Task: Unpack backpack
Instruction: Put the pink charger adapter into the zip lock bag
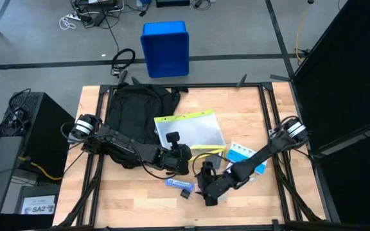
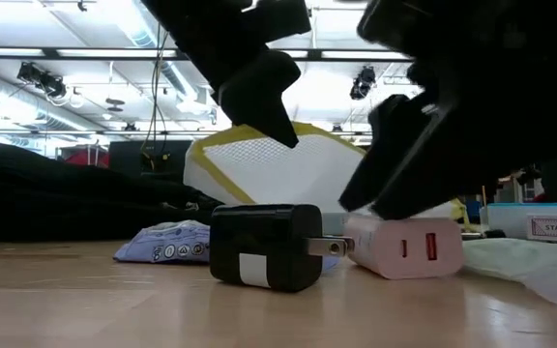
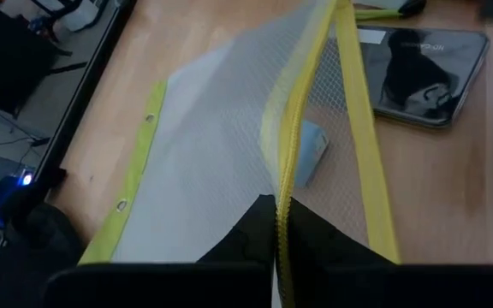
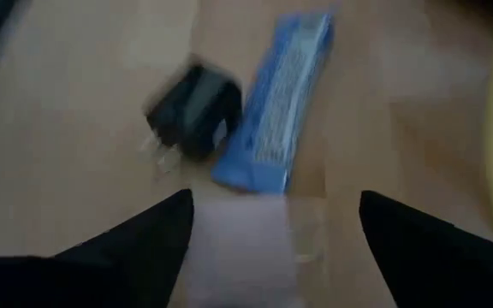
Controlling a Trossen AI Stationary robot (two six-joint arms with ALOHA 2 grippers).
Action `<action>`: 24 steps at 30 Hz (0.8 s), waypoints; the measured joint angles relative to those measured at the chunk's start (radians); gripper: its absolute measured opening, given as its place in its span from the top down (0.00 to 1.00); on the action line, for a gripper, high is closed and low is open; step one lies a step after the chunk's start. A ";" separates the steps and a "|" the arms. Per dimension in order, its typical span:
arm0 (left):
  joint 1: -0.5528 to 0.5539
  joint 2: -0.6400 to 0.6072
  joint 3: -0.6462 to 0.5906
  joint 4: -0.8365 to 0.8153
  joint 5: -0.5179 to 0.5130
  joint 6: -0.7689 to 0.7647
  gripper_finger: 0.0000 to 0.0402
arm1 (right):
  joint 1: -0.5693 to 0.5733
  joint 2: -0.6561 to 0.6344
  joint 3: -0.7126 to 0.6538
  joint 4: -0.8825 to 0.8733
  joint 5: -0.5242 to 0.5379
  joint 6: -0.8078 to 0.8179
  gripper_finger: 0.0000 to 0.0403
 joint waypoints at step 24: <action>-0.005 0.000 0.000 -0.040 0.007 -0.023 1.00 | -0.001 -0.017 -0.001 -0.054 -0.024 0.078 0.23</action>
